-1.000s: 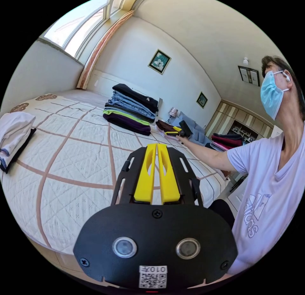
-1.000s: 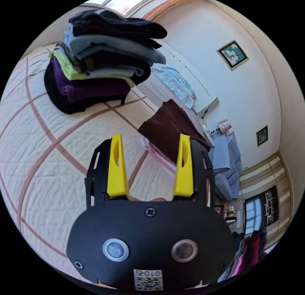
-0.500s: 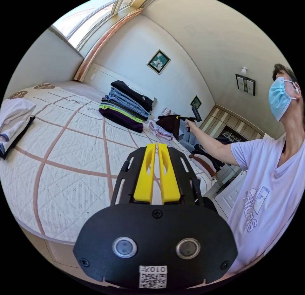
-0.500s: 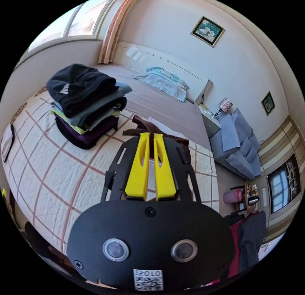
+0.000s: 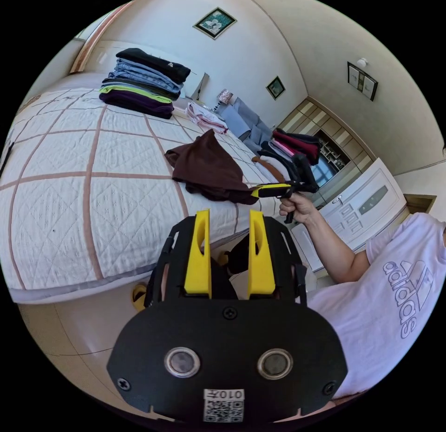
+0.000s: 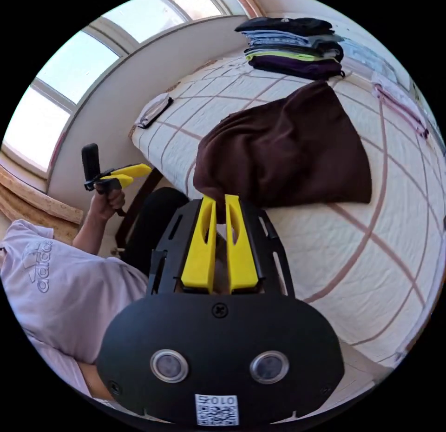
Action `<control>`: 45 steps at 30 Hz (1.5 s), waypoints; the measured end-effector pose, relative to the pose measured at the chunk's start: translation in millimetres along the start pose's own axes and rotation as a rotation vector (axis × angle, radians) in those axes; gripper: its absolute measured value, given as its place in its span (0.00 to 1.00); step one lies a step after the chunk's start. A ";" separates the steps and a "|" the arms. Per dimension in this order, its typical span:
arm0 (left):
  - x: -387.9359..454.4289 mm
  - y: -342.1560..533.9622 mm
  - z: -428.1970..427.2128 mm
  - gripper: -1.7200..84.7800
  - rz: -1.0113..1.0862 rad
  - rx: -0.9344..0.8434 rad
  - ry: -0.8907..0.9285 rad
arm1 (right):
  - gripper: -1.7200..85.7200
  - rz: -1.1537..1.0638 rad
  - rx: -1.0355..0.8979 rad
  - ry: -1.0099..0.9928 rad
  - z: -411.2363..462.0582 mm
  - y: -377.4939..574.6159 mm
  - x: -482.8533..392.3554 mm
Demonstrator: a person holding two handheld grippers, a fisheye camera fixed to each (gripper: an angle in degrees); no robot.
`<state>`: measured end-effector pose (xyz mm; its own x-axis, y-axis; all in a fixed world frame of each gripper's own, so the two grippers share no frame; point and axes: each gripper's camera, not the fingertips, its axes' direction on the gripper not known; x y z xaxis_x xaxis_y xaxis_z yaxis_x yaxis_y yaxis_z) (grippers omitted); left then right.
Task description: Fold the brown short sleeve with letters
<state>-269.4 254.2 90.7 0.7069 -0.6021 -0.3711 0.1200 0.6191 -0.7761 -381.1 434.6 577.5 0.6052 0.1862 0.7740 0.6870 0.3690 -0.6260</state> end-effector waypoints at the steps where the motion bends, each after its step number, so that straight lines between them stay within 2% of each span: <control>1: -2.7 4.6 5.0 0.15 -0.004 -0.007 0.019 | 0.09 0.013 0.077 -0.035 -2.0 18.2 0.4; 3: -3.4 8.6 8.6 0.14 0.002 0.009 0.001 | 0.12 -0.061 0.168 0.033 -12.7 30.4 -17.8; 5: 0.6 10.6 9.7 0.14 0.023 0.048 -0.047 | 0.19 -0.150 0.218 0.206 -22.6 19.9 -56.0; 10: 6.4 12.8 22.3 0.14 0.036 0.109 -0.095 | 0.20 -0.241 0.183 0.423 0.3 -45.9 -98.2; 13: 4.8 15.6 28.6 0.14 0.037 0.102 -0.095 | 0.20 -0.257 -0.024 0.562 58.1 -99.0 -94.1; 16: 2.5 20.1 27.9 0.14 0.041 0.103 -0.140 | 0.18 -0.264 -0.247 0.595 113.7 -132.7 -78.0; 18: -2.4 21.8 27.8 0.14 0.038 0.095 -0.152 | 0.16 -0.223 -0.245 0.532 114.7 -138.8 -64.7; 20: -9.3 22.4 29.3 0.15 0.038 0.083 -0.157 | 0.10 -0.130 -0.102 0.385 76.3 -129.6 -39.1; 23: -23.4 17.5 39.8 0.16 0.029 0.058 -0.174 | 0.09 -0.021 0.055 0.077 16.7 -97.3 9.7; 26: -35.2 -2.6 65.5 0.18 0.039 0.023 -0.159 | 0.09 0.049 0.204 -0.040 -36.3 -43.7 51.2; 30: -40.7 -45.8 125.8 0.19 0.068 -0.004 -0.102 | 0.09 0.050 0.248 -0.120 -57.5 7.6 76.2; 34: -49.5 -75.2 193.3 0.18 -0.036 -0.009 0.166 | 0.09 0.021 0.248 -0.110 -43.7 43.5 77.7; 38: -66.1 -72.4 235.1 0.13 -0.164 -0.033 0.196 | 0.09 0.045 0.282 -0.177 -21.6 65.5 88.6; 40: -83.3 -60.6 245.1 0.10 -0.254 0.033 0.278 | 0.09 0.073 0.282 -0.224 -14.5 69.6 98.1; 42: -88.7 -56.5 246.2 0.08 -0.272 0.069 0.314 | 0.08 0.065 0.308 -0.282 -16.1 74.2 103.1; 45: -82.2 -63.2 235.6 0.06 -0.212 0.091 0.256 | 0.07 0.057 0.357 -0.290 -33.0 80.2 107.9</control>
<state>-170.9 383.3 290.4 0.4630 -0.8220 -0.3316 0.3151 0.5024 -0.8052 -247.4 454.3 607.7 0.4657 0.4437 0.7657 0.4434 0.6318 -0.6358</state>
